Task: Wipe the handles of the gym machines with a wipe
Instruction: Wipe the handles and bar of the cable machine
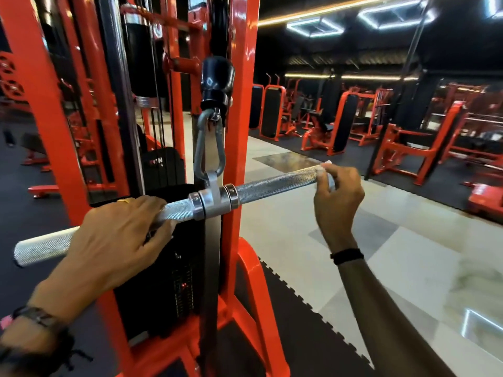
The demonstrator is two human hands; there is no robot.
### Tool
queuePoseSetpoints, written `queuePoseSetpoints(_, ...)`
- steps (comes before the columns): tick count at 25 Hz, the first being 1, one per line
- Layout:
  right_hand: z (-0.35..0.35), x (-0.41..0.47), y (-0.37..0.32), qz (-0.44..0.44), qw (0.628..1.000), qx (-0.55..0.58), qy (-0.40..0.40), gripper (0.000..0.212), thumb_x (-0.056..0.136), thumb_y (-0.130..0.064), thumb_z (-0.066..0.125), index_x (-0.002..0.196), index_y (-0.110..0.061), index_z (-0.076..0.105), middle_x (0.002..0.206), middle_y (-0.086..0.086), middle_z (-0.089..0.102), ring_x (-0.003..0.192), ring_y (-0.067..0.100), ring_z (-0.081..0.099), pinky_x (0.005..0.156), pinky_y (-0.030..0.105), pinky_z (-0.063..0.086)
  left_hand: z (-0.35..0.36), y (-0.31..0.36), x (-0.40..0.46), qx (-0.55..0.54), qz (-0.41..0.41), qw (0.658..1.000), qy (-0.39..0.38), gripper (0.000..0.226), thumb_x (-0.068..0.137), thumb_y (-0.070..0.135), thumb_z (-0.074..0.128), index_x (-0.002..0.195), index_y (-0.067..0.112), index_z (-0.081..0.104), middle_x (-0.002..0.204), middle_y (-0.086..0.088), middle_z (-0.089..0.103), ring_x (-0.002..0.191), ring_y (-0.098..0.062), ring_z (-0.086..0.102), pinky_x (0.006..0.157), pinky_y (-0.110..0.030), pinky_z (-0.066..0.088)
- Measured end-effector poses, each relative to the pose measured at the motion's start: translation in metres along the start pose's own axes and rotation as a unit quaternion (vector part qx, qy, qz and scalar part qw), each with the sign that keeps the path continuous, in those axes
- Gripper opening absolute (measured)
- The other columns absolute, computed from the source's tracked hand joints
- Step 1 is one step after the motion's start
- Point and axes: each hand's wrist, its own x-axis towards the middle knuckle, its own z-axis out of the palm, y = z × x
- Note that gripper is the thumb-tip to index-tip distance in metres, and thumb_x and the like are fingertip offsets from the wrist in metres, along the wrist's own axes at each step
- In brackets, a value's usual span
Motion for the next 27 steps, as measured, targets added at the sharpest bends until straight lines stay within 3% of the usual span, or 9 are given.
queuePoseSetpoints(2,0.015,-0.027,-0.037,-0.048,0.997,0.057,-0.031,0.01,0.088,0.005,0.064,0.094,0.001,0.071,0.09,0.015,0.062,0.086,0.022,0.059,0.079,0.024,0.048,0.003,0.002,0.0,-0.001,0.005,1.0,0.015,0.047,0.089,0.053,0.035,0.095,0.016,0.065,0.074,-0.001,0.064,0.065,-0.032,0.064,0.05,-0.032,0.041)
queuePoseSetpoints(5,0.027,-0.082,-0.087,-0.135,0.973,0.115,-0.147,0.018,0.09,0.005,0.063,0.106,0.003,0.071,0.095,0.012,0.059,0.092,0.015,0.059,0.082,0.018,0.049,0.002,0.002,-0.001,0.004,0.005,0.999,0.031,0.049,0.087,0.051,0.039,0.101,0.014,0.068,0.076,-0.001,0.063,0.064,-0.033,0.065,0.05,-0.032,0.039)
queuePoseSetpoints(9,0.017,-0.044,-0.043,-0.126,0.985,0.072,-0.093,0.014,0.088,0.002,0.067,0.101,-0.001,0.073,0.091,0.013,0.062,0.085,0.013,0.056,0.077,0.014,0.045,-0.001,0.0,-0.003,0.003,0.008,0.999,0.054,0.052,0.085,0.049,0.045,0.109,0.01,0.07,0.09,-0.001,0.069,0.071,-0.033,0.068,0.051,-0.032,0.043)
queuePoseSetpoints(12,0.011,0.006,0.007,-0.042,0.999,0.003,-0.024,0.009,0.09,-0.002,0.066,0.096,0.001,0.072,0.091,0.018,0.063,0.083,0.022,0.059,0.075,0.035,0.049,0.004,0.004,-0.007,-0.009,-0.01,0.997,0.08,0.051,0.083,0.047,0.05,0.11,0.01,0.072,0.093,0.0,0.07,0.074,-0.032,0.069,0.052,-0.033,0.047)
queuePoseSetpoints(14,0.014,0.007,0.01,-0.011,1.0,-0.004,-0.002,0.01,0.091,-0.002,0.064,0.096,0.003,0.071,0.091,0.019,0.061,0.084,0.026,0.06,0.076,0.037,0.049,0.006,0.011,-0.006,-0.012,-0.021,0.995,0.099,0.048,0.081,0.046,0.053,0.108,0.011,0.074,0.092,0.0,0.071,0.074,-0.031,0.069,0.052,-0.033,0.048)
queuePoseSetpoints(16,0.023,-0.02,-0.015,-0.039,0.997,0.05,-0.032,0.011,0.09,0.002,0.062,0.098,0.003,0.07,0.092,0.017,0.06,0.087,0.022,0.058,0.078,0.033,0.049,0.006,0.015,-0.004,-0.013,-0.021,0.992,0.127,0.047,0.079,0.043,0.055,0.104,0.01,0.076,0.093,-0.003,0.072,0.074,-0.031,0.07,0.053,-0.035,0.051)
queuePoseSetpoints(19,0.029,-0.079,-0.066,-0.138,0.967,0.135,-0.167,0.02,0.092,0.004,0.059,0.109,0.003,0.069,0.098,0.013,0.058,0.094,0.022,0.06,0.084,0.028,0.052,0.004,0.013,-0.001,-0.032,-0.04,0.988,0.147,0.045,0.076,0.044,0.058,0.1,0.012,0.079,0.097,-0.004,0.075,0.079,-0.031,0.072,0.059,-0.041,0.057)
queuePoseSetpoints(22,0.02,-0.059,-0.045,-0.167,0.963,0.141,-0.159,0.02,0.093,0.003,0.059,0.109,0.001,0.071,0.096,0.011,0.059,0.092,0.017,0.059,0.082,0.023,0.05,-0.003,0.016,-0.003,-0.059,-0.055,0.99,0.119,0.048,0.073,0.048,0.059,0.101,0.015,0.078,0.099,0.0,0.075,0.082,-0.029,0.073,0.065,-0.045,0.058)
queuePoseSetpoints(27,0.013,0.015,0.042,-0.001,0.999,0.002,-0.043,0.01,0.09,-0.003,0.065,0.097,0.002,0.072,0.089,0.02,0.064,0.082,0.021,0.056,0.075,0.035,0.047,-0.019,0.021,0.003,-0.032,-0.091,0.995,0.036,0.045,0.078,0.062,0.044,0.1,0.032,0.068,0.089,0.013,0.07,0.079,-0.023,0.069,0.06,-0.033,0.044)
